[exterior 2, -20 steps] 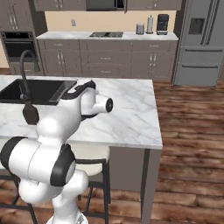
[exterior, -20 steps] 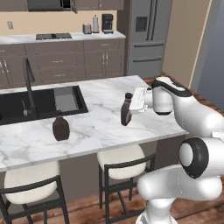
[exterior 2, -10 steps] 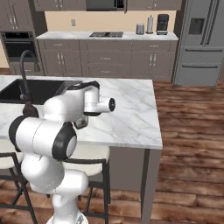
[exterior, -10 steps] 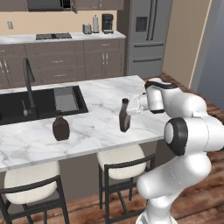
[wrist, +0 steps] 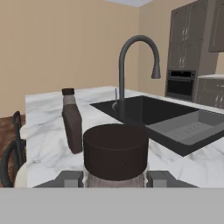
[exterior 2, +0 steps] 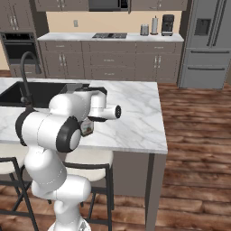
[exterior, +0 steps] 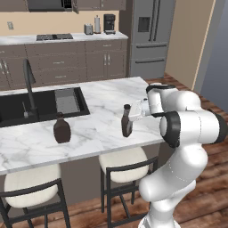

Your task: The dining table condiment station is running low on syrup bottle. Refill the condiment station by opening the cabinet and taking the syrup bottle from the cabinet and placing it on the dining table.

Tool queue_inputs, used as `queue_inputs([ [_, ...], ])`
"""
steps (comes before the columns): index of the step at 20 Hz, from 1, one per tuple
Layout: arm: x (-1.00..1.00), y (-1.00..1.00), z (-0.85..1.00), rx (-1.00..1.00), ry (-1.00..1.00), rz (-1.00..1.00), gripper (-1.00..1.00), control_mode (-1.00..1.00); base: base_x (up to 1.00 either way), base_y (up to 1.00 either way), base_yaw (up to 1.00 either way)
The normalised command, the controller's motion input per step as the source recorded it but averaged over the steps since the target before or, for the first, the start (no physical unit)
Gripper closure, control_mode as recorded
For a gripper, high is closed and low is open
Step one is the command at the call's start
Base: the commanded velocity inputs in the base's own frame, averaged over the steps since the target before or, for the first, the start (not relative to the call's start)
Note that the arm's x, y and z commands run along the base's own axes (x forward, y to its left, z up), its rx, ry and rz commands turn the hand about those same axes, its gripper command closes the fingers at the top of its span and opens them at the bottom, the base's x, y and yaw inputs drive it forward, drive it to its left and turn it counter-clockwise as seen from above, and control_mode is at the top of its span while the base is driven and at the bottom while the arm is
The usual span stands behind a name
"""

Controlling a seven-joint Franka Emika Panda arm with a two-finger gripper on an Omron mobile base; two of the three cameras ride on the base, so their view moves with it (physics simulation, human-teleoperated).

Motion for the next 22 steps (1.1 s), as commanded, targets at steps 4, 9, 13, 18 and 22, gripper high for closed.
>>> queue_inputs([
  [4, 0.0, 0.0, -0.01, -0.06, -0.17, 0.0, 1.0, -1.0, 0.0, 0.0, 0.0],
  [9, 0.07, 0.06, -0.04, -0.07, -0.16, 0.0, 1.0, -1.0, 0.0, 0.0, 0.0],
  [13, 0.19, 0.03, -0.12, -0.02, -0.02, 0.0, 1.0, -1.0, 0.0, 0.0, 0.0],
  [18, 0.26, 0.0, -0.12, 0.0, 0.0, 0.0, 1.0, -1.0, 0.0, 0.0, 0.0],
  [22, 0.24, 0.0, -0.12, 0.0, 0.0, 0.0, 1.0, -1.0, 0.0, 0.0, 0.0],
])
